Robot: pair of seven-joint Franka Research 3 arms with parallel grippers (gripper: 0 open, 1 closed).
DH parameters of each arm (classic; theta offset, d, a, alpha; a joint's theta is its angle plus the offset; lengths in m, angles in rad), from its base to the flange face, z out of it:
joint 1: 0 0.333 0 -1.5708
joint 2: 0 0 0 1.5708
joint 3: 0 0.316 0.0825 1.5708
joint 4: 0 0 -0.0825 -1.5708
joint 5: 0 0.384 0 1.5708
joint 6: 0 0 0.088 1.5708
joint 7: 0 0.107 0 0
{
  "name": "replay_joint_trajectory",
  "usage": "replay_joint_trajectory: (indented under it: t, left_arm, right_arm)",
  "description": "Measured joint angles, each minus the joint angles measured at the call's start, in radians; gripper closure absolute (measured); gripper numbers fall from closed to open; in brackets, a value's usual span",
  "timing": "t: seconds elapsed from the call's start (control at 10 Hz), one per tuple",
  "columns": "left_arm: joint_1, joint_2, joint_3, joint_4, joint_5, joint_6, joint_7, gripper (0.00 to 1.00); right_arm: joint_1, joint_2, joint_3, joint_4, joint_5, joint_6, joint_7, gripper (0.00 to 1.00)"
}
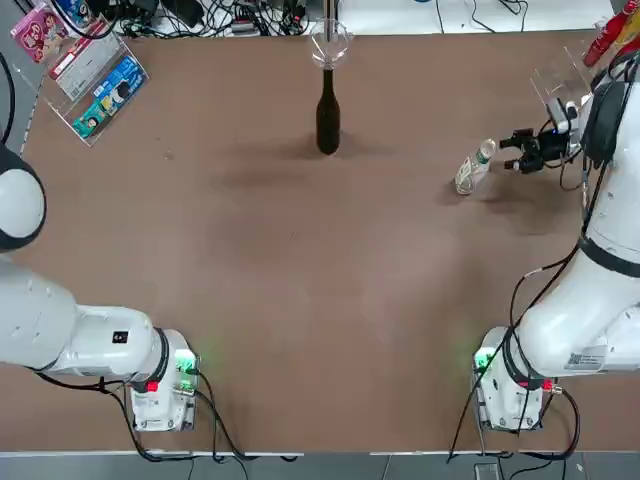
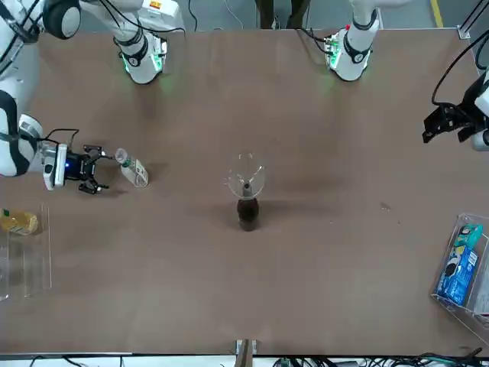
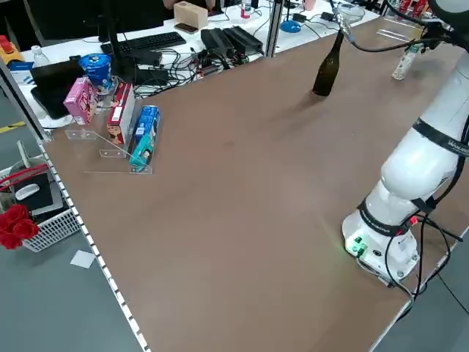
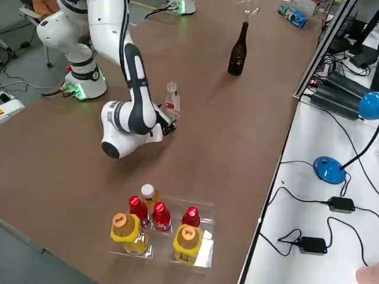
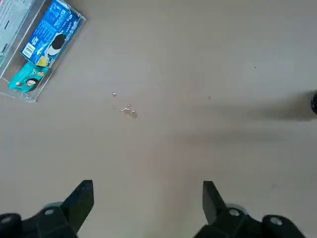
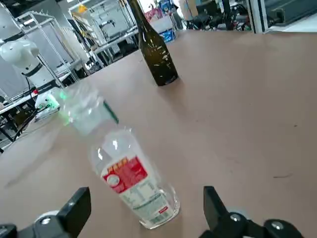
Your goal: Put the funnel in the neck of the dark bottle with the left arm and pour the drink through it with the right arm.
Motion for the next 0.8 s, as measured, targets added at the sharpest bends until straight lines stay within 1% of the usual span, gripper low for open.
replay_joint_trajectory:
  t: [0.2,0.4,0.5,0.6,0.8]
  left_arm:
    - [0.0,0.0,0.0,0.004,-0.001,0.0,0.0,0.03]
    - [0.001,0.0,0.0,0.005,-0.002,0.0,0.0,0.03]
    - [0.001,0.0,0.0,0.005,-0.002,0.0,0.0,0.03]
    - [0.002,0.0,0.001,0.005,-0.002,0.0,0.0,0.03]
    - [0.003,0.0,0.001,0.005,-0.002,0.0,0.0,0.03]
  right_arm:
    - [0.01,-0.099,-0.001,0.052,-0.1,0.043,0.202,0.0]
    - [0.018,-0.213,-0.001,0.105,-0.216,0.068,0.427,0.0]
    - [0.022,-0.257,0.004,0.138,-0.272,0.073,0.531,0.0]
    - [0.027,-0.292,0.018,0.177,-0.326,0.083,0.633,0.0]
    - [0.033,-0.352,0.065,0.235,-0.429,0.108,0.837,0.0]
